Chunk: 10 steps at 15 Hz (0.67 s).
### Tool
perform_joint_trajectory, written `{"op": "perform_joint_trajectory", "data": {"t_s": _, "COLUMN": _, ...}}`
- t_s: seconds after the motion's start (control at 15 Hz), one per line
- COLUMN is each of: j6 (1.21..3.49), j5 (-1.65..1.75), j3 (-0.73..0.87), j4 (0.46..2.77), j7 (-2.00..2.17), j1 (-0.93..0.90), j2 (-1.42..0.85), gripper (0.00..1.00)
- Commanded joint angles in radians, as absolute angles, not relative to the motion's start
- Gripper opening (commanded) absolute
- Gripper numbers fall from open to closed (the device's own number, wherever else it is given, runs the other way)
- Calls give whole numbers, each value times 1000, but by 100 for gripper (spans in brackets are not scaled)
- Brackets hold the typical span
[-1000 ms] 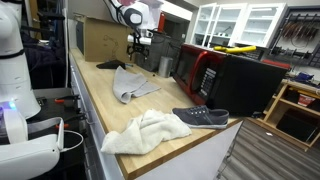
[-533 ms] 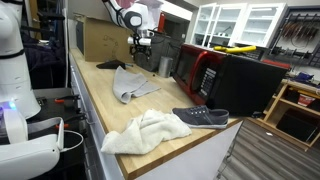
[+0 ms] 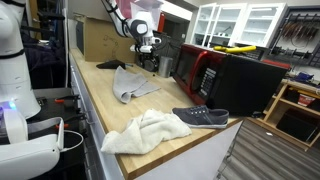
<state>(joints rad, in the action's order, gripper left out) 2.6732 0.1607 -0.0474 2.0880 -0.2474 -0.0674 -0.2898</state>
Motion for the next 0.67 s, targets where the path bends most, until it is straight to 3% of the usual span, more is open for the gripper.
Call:
{"op": "perform_joint_trajectory", "data": {"t_s": 0.0, "j6": 2677, "j5": 171, "j3": -29, "j4": 2073, "j7": -116, "j1": -81, "j2": -299, "gripper": 100}}
{"op": "perform_joint_trajectory", "data": {"t_s": 0.6, "j6": 2751, "j5": 189, "j3": 62, "j4": 2033, "j7": 268, "j1": -145, "j2": -386, "gripper": 100}}
